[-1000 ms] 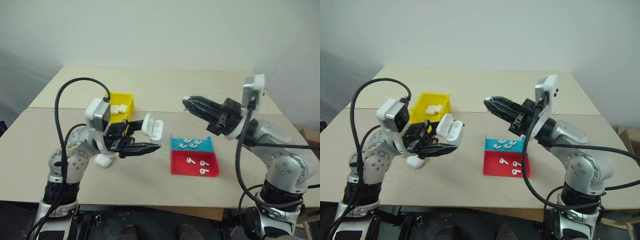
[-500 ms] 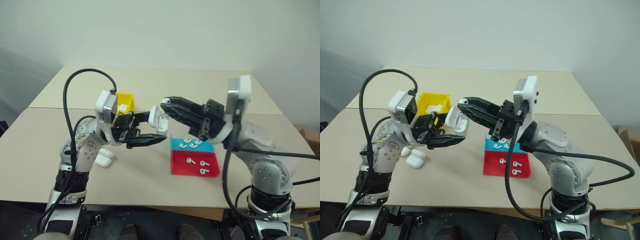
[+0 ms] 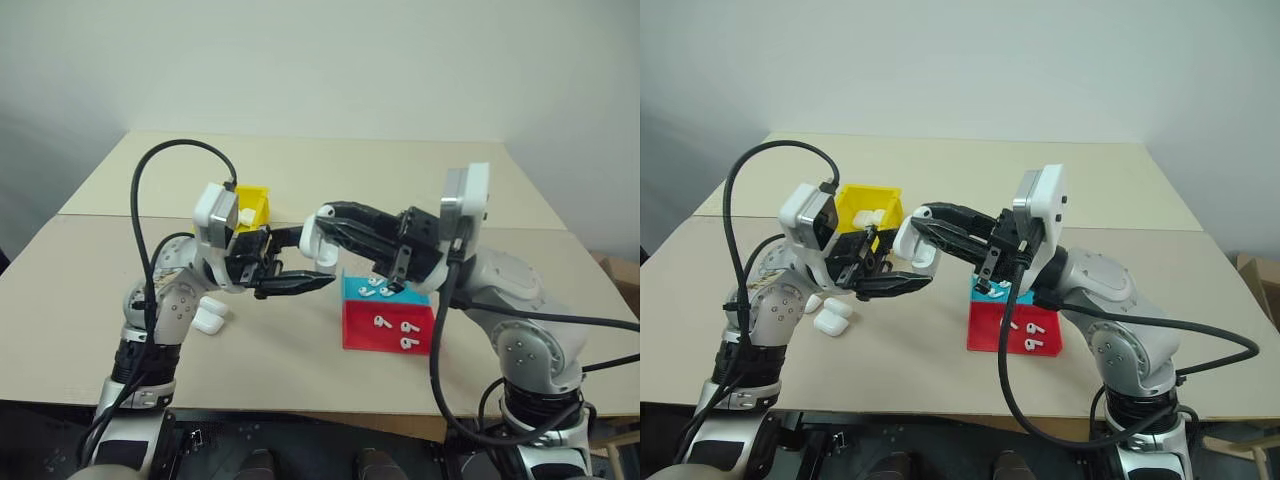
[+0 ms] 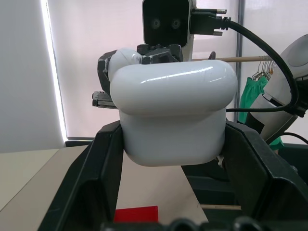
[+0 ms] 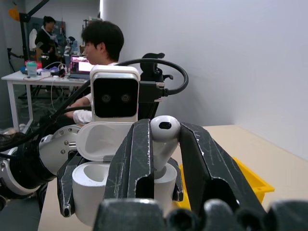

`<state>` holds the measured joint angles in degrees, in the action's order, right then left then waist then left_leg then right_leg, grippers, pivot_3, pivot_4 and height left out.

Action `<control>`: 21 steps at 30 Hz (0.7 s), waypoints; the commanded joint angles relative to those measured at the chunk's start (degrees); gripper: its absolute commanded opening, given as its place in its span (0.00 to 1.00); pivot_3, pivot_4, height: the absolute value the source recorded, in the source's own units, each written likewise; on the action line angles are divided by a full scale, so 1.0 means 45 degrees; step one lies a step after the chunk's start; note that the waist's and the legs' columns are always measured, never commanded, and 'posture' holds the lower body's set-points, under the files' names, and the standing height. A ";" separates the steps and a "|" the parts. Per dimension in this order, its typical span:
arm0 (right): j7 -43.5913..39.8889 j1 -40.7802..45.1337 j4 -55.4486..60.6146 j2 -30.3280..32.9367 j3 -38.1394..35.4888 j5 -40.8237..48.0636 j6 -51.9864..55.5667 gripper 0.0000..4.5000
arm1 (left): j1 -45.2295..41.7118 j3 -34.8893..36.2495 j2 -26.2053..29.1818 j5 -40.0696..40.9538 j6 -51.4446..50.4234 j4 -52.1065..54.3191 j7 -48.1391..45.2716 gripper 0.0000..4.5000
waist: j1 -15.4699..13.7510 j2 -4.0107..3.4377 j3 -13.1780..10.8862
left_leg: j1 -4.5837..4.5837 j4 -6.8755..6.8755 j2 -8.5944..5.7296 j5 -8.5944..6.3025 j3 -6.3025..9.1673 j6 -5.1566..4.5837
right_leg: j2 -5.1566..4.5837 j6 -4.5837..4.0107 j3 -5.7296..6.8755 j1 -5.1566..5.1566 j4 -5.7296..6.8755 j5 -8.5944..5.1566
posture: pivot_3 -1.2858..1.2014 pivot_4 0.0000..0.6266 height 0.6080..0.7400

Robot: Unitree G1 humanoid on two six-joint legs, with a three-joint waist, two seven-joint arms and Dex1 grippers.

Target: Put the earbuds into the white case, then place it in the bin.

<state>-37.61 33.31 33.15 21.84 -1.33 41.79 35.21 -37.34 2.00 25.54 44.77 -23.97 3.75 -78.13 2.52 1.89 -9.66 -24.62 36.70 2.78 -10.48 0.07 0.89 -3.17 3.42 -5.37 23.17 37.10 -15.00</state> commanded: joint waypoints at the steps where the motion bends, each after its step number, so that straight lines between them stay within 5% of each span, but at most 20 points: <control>1: -0.0261 -0.0055 0.0099 0.0278 0.0108 0.0017 -0.0263 0.14 | -0.0302 0.0188 -0.0038 0.0138 0.0177 0.0297 0.0073 0.62 | -0.0012 0.0000 0.0000 | 0.0000 0.0000 0.0000 0.0000 0.0000 0.0000 | 0.0000 0.0000 0.0000 0.0000 0.0000 0.0000 | 0.52 0.24 1.00; 16: -0.0588 -0.0160 0.0017 0.0930 0.0383 -0.0166 -0.0540 0.14 | -0.0204 0.0253 -0.0144 0.0044 0.0296 0.0372 0.0244 0.62 | -0.0019 0.0000 0.0000 | 0.0000 0.0000 0.0000 0.0000 0.0000 0.0000 | -0.0001 0.0000 -0.0001 -0.0001 -0.0001 0.0000 | 0.52 0.24 1.00; 21: -0.0764 -0.0126 -0.0021 0.1180 0.0497 -0.0182 -0.0582 0.49 | -0.0212 0.0243 -0.0155 0.0008 0.0326 0.0364 0.0203 0.62 | -0.0022 0.0001 0.0000 | -0.0001 0.0000 -0.0001 0.0000 -0.0001 0.0000 | -0.0001 0.0000 0.0000 -0.0001 -0.0001 0.0000 | 0.52 0.24 1.00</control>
<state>-39.83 32.92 32.27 26.58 -0.53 41.08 32.65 -37.28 2.03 25.28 43.92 -23.87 3.75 -77.63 2.42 1.89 -9.66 -24.62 36.70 2.78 -10.48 0.07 0.89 -3.18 3.42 -5.37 23.16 37.10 -15.00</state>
